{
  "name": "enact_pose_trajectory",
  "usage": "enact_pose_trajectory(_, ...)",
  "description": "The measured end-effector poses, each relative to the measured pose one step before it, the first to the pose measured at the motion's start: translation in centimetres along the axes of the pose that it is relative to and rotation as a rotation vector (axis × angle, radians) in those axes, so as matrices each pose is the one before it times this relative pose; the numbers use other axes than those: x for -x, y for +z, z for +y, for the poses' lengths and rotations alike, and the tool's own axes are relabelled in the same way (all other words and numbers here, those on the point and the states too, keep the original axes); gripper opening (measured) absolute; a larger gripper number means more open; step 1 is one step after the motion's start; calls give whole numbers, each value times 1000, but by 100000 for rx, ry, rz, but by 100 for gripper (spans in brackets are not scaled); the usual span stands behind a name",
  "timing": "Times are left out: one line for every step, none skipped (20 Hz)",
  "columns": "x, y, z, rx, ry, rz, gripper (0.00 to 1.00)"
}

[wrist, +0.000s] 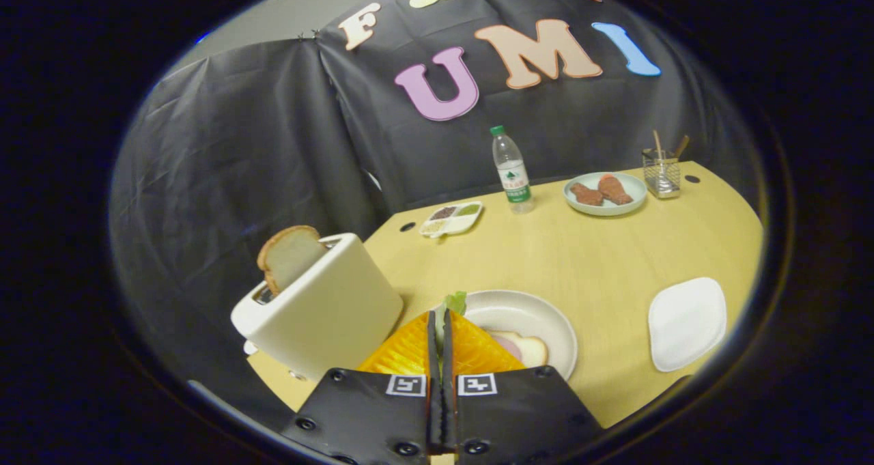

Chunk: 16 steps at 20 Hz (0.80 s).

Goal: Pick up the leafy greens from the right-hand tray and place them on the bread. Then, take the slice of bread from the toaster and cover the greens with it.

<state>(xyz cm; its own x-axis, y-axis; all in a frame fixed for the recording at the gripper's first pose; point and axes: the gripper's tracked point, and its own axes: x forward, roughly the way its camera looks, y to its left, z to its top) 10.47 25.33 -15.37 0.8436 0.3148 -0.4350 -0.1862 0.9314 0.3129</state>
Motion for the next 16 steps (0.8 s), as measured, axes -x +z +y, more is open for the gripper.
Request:
enact_pose_trajectory(-178, -420, -1379, 972, -3986, 972, 3)
enact_pose_trajectory(-307, -792, -985, 642, -2542, 2086, 3)
enact_pose_trajectory(-328, -735, -793, -14, -1443, 2079, 3)
enact_pose_trajectory(-351, -782, -435, 167, -1155, 2129, 4)
enact_pose_trajectory(-438, -459, -458, 786, -931, 1715, 4)
enact_pose_trajectory(-166, -477, -403, 1629, -1435, 1198, 5)
enact_pose_trajectory(-106, -210, -194, 1795, -871, 383, 5)
enact_pose_trajectory(-162, -157, -96, 1394, -1038, 19, 5)
enact_pose_trajectory(13, 33, -229, 1050, -983, -173, 5)
enact_pose_trajectory(-146, -179, -338, 1942, -1481, 375, 10)
enact_pose_trajectory(136, -86, -50, 1949, -539, 309, 14)
enact_pose_trajectory(82, -40, -42, 1030, -505, 85, 14)
enact_pose_trajectory(62, -52, -225, 1331, -1074, 106, 14)
enact_pose_trajectory(95, -101, -421, 2201, -1641, -34, 24)
enact_pose_trajectory(241, 264, -373, 1937, -1526, -1035, 33)
enact_pose_trajectory(190, 180, -525, 889, -1761, -986, 41)
